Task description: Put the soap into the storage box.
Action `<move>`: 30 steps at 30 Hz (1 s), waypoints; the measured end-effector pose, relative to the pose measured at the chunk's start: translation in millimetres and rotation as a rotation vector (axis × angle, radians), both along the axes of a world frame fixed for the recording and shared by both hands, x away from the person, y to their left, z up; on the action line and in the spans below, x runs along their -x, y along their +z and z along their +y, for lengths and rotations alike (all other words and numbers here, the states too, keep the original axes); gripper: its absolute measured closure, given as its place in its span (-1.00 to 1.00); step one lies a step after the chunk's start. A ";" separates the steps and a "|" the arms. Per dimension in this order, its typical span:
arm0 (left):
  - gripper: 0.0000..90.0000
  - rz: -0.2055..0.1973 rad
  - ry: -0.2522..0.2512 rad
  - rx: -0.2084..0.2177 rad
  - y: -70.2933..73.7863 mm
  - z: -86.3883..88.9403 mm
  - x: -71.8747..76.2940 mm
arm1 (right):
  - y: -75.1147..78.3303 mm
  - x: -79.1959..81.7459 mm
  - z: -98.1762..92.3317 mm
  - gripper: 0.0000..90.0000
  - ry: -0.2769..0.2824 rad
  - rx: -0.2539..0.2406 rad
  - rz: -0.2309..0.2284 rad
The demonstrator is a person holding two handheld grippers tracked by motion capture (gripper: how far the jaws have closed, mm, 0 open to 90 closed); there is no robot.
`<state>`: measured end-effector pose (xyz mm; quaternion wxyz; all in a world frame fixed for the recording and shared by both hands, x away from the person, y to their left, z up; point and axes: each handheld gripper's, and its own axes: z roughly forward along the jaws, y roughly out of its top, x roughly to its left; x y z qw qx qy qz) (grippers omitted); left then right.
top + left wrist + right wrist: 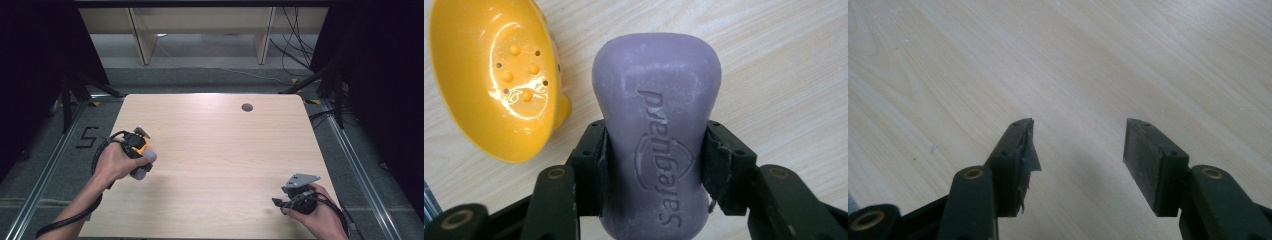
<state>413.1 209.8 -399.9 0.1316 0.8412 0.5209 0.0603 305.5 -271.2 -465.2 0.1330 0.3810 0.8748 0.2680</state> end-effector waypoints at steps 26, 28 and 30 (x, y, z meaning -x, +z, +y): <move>0.09 -0.039 0.081 -0.008 7.8 21.3 -16.5 | 0.6 0.2 -1.0 0.02 -0.004 -0.004 0.003; 0.09 -0.042 0.083 -0.008 7.7 23.3 -18.1 | 0.8 0.3 -0.6 0.02 -0.013 -0.012 0.004; 0.09 -0.038 0.082 -0.011 7.9 24.9 -19.3 | 0.7 0.3 -0.5 0.02 -0.015 -0.013 0.004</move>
